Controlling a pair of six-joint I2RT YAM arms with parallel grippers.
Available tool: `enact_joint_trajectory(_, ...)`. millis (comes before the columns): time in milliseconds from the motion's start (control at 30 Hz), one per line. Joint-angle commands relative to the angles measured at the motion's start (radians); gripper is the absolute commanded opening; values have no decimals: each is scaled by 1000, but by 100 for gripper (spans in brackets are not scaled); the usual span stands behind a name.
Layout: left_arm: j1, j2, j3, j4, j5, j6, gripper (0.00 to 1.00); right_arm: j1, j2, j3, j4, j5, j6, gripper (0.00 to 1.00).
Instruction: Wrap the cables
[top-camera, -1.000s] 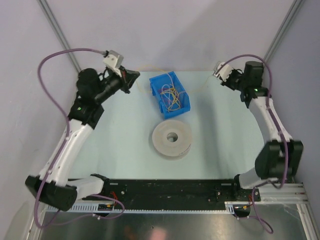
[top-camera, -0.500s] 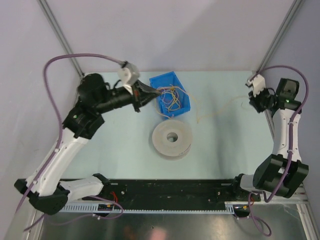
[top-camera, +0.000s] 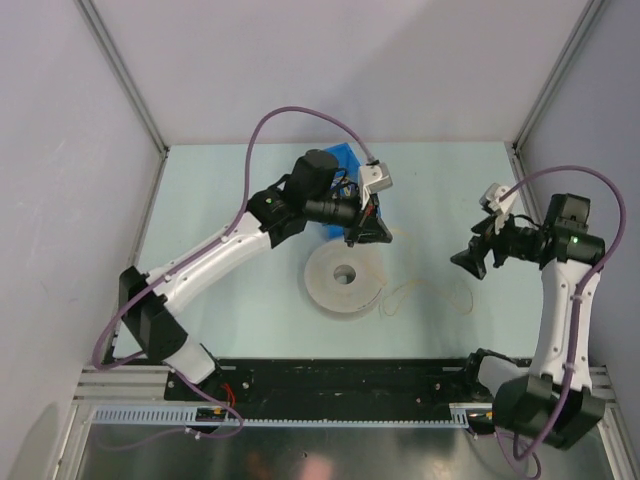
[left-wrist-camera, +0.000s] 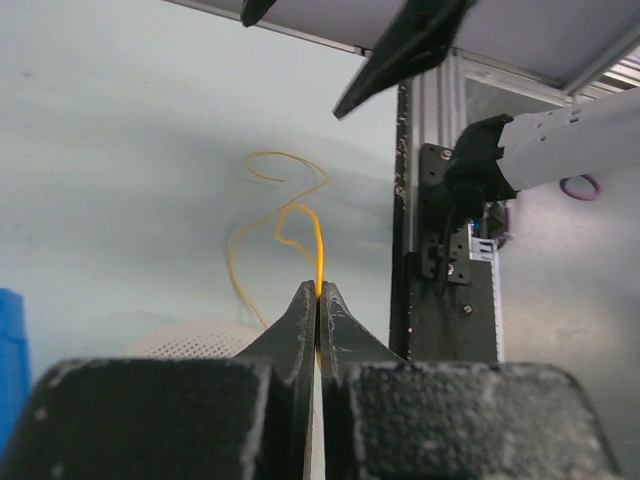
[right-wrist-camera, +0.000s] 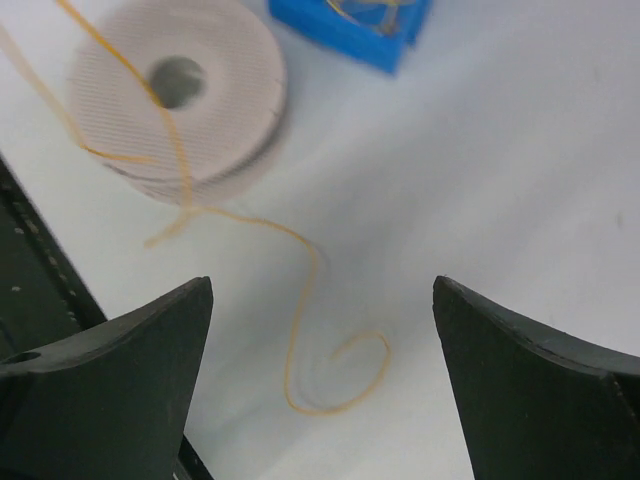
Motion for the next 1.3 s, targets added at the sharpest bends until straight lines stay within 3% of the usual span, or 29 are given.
enact_joint_trajectory(0, -4, 25, 95, 20, 157, -16, 0, 106, -89, 19, 12, -169, 87, 95)
enact_joint_trajectory(200, -2, 41, 113, 20, 130, -3, 0, 175, -55, -7, 82, -55, 145, 90)
enact_joint_trajectory(400, 0, 16, 83, 19, 109, 36, 0, 29, 123, -41, -21, 144, -85, 80)
enact_joint_trajectory(600, -1, 18, 64, 20, 127, 77, 0, -47, 298, -72, 69, 272, -180, 67)
enact_joint_trajectory(933, -1, 22, 53, 15, 113, 149, 0, 27, 485, -149, 262, 353, -242, 58)
enact_joint_trajectory(1267, -2, 32, 44, 14, 76, 192, 0, 121, 555, -253, 435, 437, -232, 47)
